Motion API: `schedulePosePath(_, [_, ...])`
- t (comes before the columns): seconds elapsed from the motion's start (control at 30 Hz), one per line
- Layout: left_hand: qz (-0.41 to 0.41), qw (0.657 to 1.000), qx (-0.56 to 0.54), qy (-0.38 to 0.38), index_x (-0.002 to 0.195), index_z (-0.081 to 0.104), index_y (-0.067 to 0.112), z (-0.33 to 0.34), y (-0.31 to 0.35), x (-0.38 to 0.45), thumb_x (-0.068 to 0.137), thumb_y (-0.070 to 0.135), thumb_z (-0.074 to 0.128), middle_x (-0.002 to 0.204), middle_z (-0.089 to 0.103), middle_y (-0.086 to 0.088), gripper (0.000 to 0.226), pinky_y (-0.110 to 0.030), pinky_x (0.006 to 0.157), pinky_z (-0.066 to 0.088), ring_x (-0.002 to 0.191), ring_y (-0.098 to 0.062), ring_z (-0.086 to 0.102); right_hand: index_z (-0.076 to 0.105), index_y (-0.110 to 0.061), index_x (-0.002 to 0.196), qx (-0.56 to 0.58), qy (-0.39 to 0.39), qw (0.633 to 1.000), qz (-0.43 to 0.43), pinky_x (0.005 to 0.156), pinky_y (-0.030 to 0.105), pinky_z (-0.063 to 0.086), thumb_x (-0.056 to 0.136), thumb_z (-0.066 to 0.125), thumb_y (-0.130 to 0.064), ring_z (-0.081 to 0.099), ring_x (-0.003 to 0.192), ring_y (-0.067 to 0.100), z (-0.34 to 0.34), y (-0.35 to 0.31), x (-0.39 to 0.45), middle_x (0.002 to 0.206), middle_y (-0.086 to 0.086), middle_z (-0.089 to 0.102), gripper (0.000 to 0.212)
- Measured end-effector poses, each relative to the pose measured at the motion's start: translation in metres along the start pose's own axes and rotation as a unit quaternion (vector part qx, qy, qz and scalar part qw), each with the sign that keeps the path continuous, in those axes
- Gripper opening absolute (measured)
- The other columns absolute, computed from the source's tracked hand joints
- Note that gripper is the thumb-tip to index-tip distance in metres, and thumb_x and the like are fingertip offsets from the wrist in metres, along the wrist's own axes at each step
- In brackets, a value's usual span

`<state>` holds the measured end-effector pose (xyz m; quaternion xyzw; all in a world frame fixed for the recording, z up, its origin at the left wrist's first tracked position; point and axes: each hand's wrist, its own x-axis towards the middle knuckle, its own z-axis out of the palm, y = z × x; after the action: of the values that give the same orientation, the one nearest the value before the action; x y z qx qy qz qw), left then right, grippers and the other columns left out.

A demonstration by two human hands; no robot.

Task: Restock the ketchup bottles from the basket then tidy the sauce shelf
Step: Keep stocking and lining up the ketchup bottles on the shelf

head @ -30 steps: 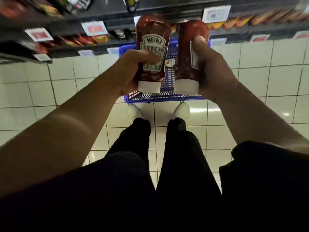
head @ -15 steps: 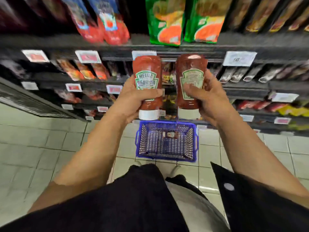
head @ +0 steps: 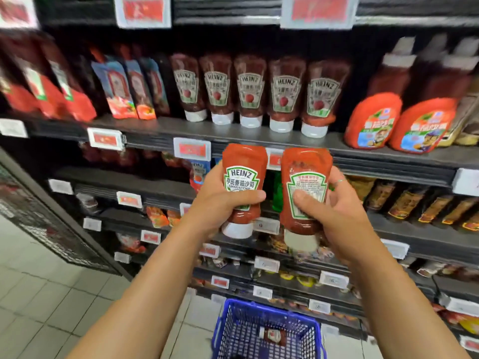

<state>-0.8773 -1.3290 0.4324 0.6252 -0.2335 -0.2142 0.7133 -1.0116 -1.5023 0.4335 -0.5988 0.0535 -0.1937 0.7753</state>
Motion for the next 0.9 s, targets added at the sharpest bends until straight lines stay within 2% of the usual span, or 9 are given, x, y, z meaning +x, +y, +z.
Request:
schedulePosePath(0.1, [0.044,0.998,0.039,0.003,0.092,0.067,0.037,-0.031,0.028,0.033,0.052,0.018,0.092,0.084,0.073,-0.002,0.051,-0.036,0.062,0.058,0.075,-0.019,0.070,0.055,-0.026,0.133,-0.042,0.010,0.998,-0.046,0.078,0.036,0.059,0.078,0.082,-0.022,0.072,0.101,0.024,0.020,-0.017,0.033,0.115,0.011,0.074,0.062])
schedulePosePath(0.2, [0.099,0.991,0.084,0.021,0.099,0.065,0.035,-0.065,0.053,0.068,0.048,0.027,0.093,0.091,0.075,-0.001,0.059,-0.040,0.071,0.060,0.081,-0.018,0.071,0.058,-0.026,0.129,-0.047,0.024,0.995,-0.082,0.075,0.035,0.059,0.072,0.084,-0.028,0.071,0.095,0.023,0.037,-0.031,0.065,0.110,0.011,0.074,0.063])
schedulePosePath(0.27, [0.135,0.986,0.100,0.008,0.101,0.063,0.034,-0.085,0.068,0.089,0.052,0.026,0.092,0.091,0.076,0.001,0.057,-0.035,0.070,0.059,0.081,-0.016,0.072,0.057,-0.024,0.130,-0.042,0.036,0.993,-0.102,0.075,0.033,0.059,0.071,0.084,-0.028,0.071,0.095,0.020,0.050,-0.036,0.082,0.110,0.008,0.075,0.065])
schedulePosePath(0.33, [0.155,0.983,0.095,-0.006,0.097,0.063,0.035,-0.102,0.079,0.107,0.055,0.021,0.090,0.084,0.075,0.007,0.052,-0.025,0.065,0.056,0.076,-0.009,0.072,0.057,-0.022,0.130,-0.048,0.051,0.990,-0.121,0.074,0.029,0.058,0.072,0.082,-0.026,0.072,0.094,0.016,0.062,-0.036,0.096,0.108,0.006,0.075,0.063])
schedulePosePath(0.43, [0.159,0.985,0.068,0.003,0.085,0.066,0.038,-0.124,0.087,0.131,0.052,0.023,0.092,0.080,0.073,0.004,0.045,-0.030,0.063,0.057,0.073,-0.013,0.071,0.056,-0.020,0.128,-0.059,0.066,0.988,-0.130,0.074,0.030,0.058,0.071,0.082,-0.027,0.071,0.091,0.017,0.078,-0.031,0.112,0.106,0.007,0.075,0.063])
schedulePosePath(0.63, [0.165,0.983,0.078,0.024,0.098,0.060,0.014,-0.149,0.082,0.156,0.051,0.019,0.093,0.081,0.075,0.001,0.058,-0.029,0.066,0.057,0.075,-0.016,0.074,0.060,-0.027,0.124,-0.071,0.078,0.986,-0.133,0.074,0.033,0.059,0.073,0.081,-0.025,0.072,0.093,0.019,0.103,-0.022,0.140,0.106,0.007,0.075,0.055])
schedulePosePath(0.73, [0.182,0.977,0.113,0.002,0.096,0.059,0.027,-0.153,0.076,0.157,0.063,0.002,0.091,0.077,0.073,0.016,0.052,-0.015,0.059,0.053,0.071,-0.002,0.071,0.058,-0.023,0.123,-0.094,0.062,0.983,-0.142,0.077,0.035,0.060,0.077,0.079,-0.020,0.072,0.095,0.020,0.111,-0.021,0.151,0.106,0.006,0.074,0.050])
schedulePosePath(0.83, [0.192,0.973,0.129,0.000,0.085,0.068,0.050,-0.151,0.077,0.158,0.069,-0.002,0.087,0.075,0.071,0.022,0.058,-0.012,0.058,0.052,0.069,0.003,0.069,0.056,-0.023,0.118,-0.121,0.060,0.980,-0.144,0.076,0.033,0.059,0.079,0.079,-0.017,0.073,0.097,0.021,0.113,-0.021,0.157,0.105,0.005,0.075,0.045])
schedulePosePath(0.9, [0.186,0.973,0.139,0.008,0.088,0.066,0.043,-0.151,0.077,0.158,0.066,0.007,0.091,0.078,0.071,0.022,0.049,-0.014,0.061,0.053,0.073,0.002,0.070,0.055,-0.022,0.114,-0.146,0.072,0.974,-0.160,0.076,0.029,0.059,0.081,0.078,-0.015,0.073,0.095,0.017,0.110,-0.022,0.159,0.103,0.001,0.075,0.041])
